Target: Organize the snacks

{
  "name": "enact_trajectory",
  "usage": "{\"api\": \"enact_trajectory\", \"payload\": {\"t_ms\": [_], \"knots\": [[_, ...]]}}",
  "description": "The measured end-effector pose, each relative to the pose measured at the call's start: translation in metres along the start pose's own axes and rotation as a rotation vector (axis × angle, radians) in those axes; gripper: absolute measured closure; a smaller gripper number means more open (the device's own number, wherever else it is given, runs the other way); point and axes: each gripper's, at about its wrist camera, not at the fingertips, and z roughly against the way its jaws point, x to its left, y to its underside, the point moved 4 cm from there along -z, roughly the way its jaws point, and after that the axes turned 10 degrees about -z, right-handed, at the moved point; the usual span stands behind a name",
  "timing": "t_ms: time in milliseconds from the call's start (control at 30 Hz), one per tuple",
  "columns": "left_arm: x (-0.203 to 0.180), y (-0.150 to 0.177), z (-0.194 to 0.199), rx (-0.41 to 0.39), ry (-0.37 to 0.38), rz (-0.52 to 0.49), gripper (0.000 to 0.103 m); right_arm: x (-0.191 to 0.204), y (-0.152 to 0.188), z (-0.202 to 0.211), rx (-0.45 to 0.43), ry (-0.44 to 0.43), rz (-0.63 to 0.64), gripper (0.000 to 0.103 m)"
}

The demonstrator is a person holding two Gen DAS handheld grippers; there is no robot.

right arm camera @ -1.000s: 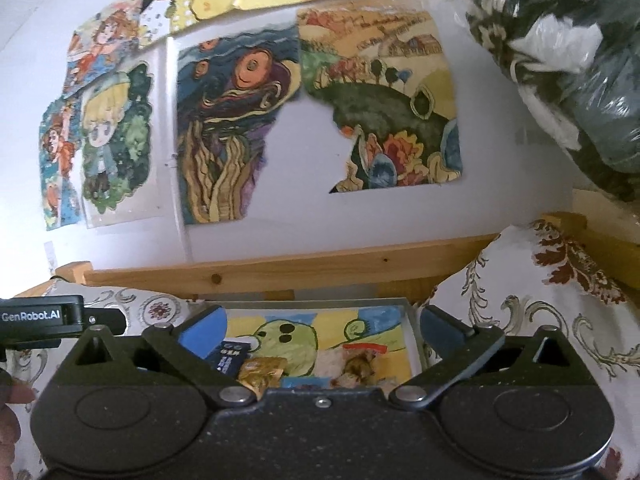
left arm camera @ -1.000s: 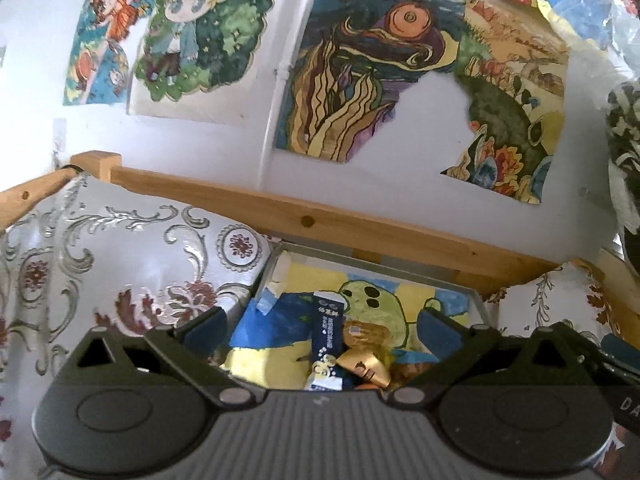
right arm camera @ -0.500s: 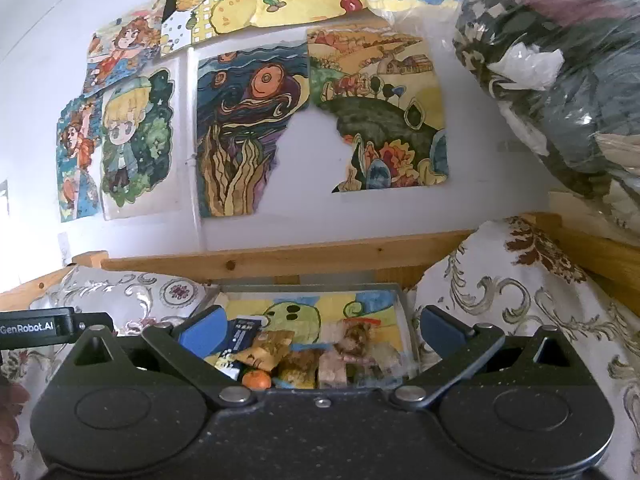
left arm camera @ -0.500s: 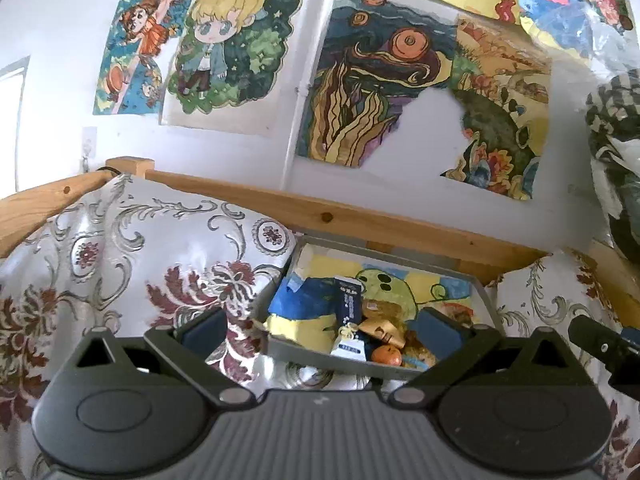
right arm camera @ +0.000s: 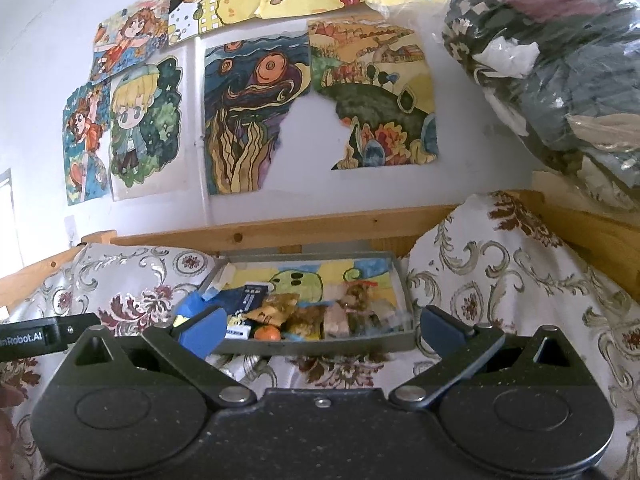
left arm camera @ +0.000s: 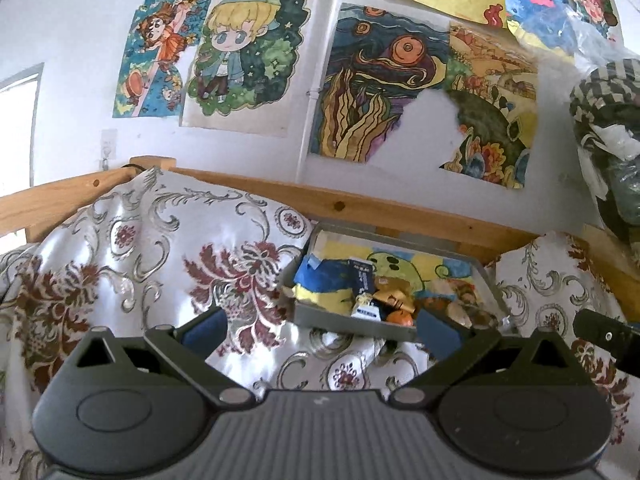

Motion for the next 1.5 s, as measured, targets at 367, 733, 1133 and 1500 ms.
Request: {"api": "enact_trajectory", "payload": {"t_ms": [367, 733, 1133, 1500], "knots": [[0.014, 0.028, 0.026, 0.025, -0.01, 0.001, 0.0, 0.006, 0.025, 0.026, 0.05, 0.023, 0.002, 0.001], [0.014, 0.049, 0.042, 0.05, 0.004, -0.035, 0.0, 0.012, 0.043, 0.041, 0.087, 0.033, 0.024, 0.001], [0.019, 0.066, 0.054, 0.096, -0.012, -0.044, 0.0, 0.015, 0.06, 0.051, 0.133, 0.033, 0.027, 0.001], [0.02, 0.072, 0.054, 0.129, -0.022, -0.049, 0.0, 0.018, 0.069, 0.049, 0.172, 0.044, 0.047, 0.001]]}}
